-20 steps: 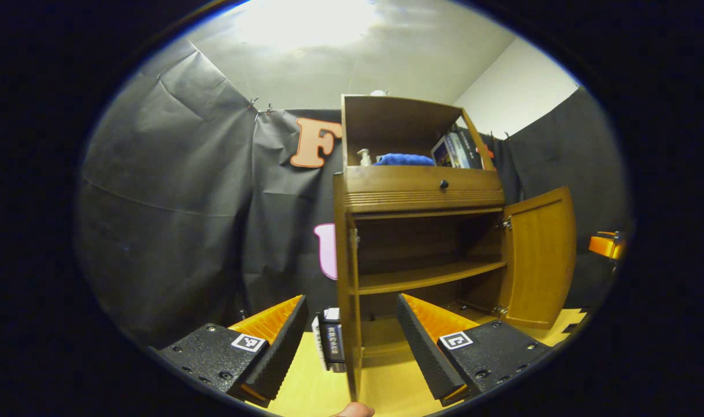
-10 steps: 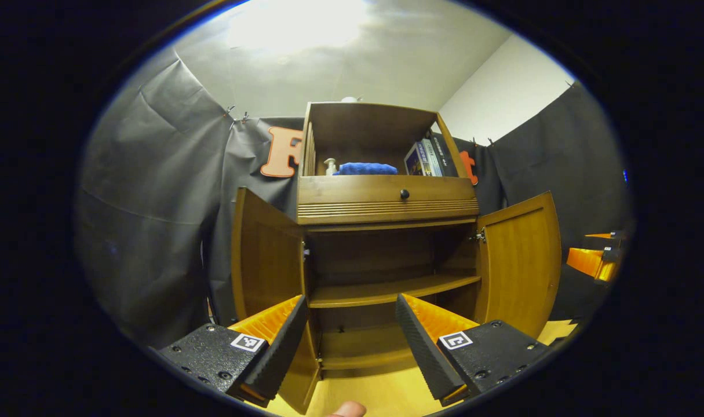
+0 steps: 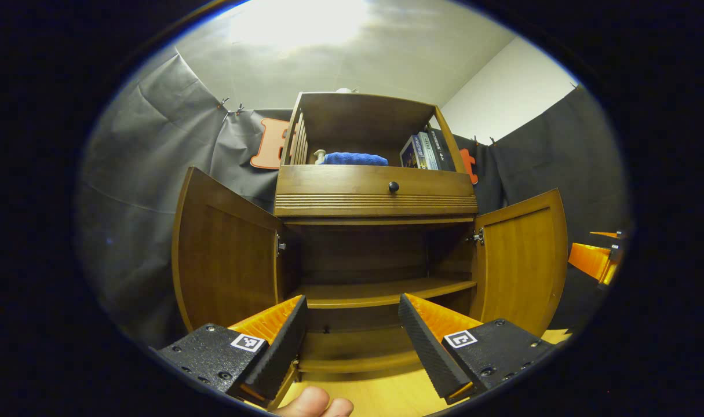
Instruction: Open the right door of the double-door shoe cabinet with the right hand, and open the left door with the left hand.
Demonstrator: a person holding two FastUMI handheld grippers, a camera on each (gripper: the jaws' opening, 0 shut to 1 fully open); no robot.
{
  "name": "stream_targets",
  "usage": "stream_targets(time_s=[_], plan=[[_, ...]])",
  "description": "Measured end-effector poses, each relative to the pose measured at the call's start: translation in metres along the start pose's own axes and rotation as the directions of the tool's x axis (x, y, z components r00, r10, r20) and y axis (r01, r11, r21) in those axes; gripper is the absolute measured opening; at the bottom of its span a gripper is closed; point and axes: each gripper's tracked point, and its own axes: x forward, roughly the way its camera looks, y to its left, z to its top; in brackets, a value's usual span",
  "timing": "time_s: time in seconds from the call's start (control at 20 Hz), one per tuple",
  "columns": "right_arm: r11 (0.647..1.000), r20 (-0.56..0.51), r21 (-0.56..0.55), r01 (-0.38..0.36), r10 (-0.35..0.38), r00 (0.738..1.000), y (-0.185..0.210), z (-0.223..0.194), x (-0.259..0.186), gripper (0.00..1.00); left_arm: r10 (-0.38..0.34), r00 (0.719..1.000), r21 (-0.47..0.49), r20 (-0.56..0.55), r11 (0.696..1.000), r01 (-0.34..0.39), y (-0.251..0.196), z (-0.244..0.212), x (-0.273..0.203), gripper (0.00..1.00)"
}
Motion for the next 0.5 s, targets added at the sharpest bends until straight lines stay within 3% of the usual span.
stream_targets(time_s=[0.25, 0.3, 0.5], plan=[[0.999, 0.060, 0.047, 0.015, -0.018, 0.998, 0.003, 0.006, 0.014, 0.99, -0.008, 1.000, -0.035, 0.013, 0.999, 0.009, 0.003, -0.017, 0.023, 0.99], [0.999, 0.057, 0.051, 0.006, -0.009, 0.998, 0.008, 0.003, 0.017, 0.95, -0.006, 1.000, -0.039, -0.001, 0.999, 0.006, 0.005, -0.026, 0.028, 0.99], [1.000, 0.018, 0.001, -0.007, 0.007, 1.000, 0.019, -0.012, 0.036, 0.99, -0.022, 0.998, -0.020, -0.052, 1.000, 0.021, -0.001, -0.047, 0.049, 0.92]])
